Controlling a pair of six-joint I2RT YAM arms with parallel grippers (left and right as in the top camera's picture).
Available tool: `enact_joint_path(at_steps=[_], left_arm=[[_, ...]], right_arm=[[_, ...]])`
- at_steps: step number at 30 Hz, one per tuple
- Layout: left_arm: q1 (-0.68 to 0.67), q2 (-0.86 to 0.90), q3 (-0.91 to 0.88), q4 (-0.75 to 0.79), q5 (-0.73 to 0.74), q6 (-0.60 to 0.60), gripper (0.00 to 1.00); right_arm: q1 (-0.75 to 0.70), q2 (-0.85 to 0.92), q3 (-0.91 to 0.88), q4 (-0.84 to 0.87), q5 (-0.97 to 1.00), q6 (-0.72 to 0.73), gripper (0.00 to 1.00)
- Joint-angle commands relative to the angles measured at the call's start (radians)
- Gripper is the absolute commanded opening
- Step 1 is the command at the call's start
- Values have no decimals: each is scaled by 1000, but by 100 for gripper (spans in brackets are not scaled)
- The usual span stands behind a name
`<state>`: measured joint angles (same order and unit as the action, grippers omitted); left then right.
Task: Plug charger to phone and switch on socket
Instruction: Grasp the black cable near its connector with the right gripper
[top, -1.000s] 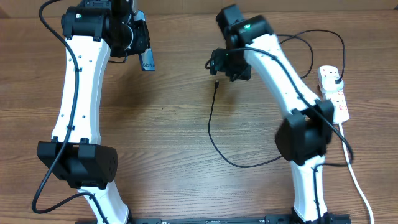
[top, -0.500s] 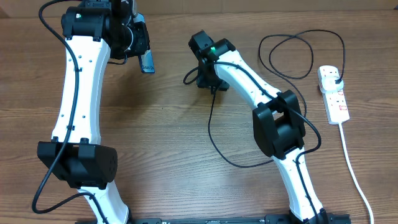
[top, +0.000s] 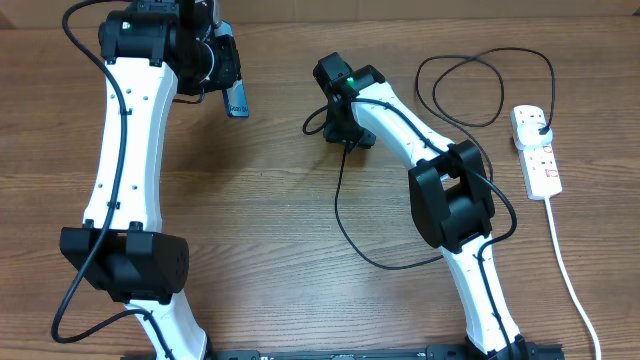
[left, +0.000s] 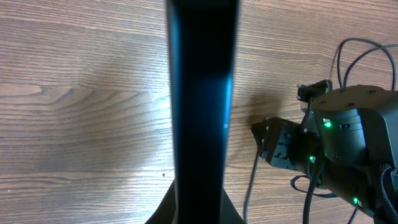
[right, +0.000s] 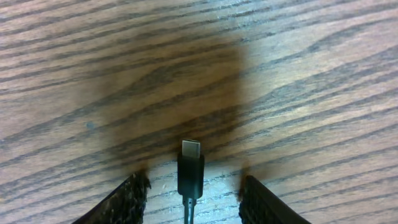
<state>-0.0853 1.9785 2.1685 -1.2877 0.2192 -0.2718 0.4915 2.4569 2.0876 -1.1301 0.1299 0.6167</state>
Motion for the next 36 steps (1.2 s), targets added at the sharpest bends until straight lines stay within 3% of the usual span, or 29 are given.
enact_joint_path(at_steps=[1,6,12,22,28,36], left_arm=[[-4,-41,26,2,-5,-13,4],[-4,-41,26,2,-6,-13,4],[-4,-41,26,2,-5,-13,4],[-4,-41,26,2,-5,-13,4],[-4,-41,26,2,-5,-13,4],[-4,-41,26,4,-5,-13,4]], right_arm=[[1,61,-7,-5,-13,5,48],[-4,102,-7,-37,-88,4,37],[-3,102,-7,-46,-88,5,16],[-10,102,-7,-27,-87,-15,17],[-10,102,-7,-27,-89,-19,4],[-38,63,33,-57,-150,-23,4]])
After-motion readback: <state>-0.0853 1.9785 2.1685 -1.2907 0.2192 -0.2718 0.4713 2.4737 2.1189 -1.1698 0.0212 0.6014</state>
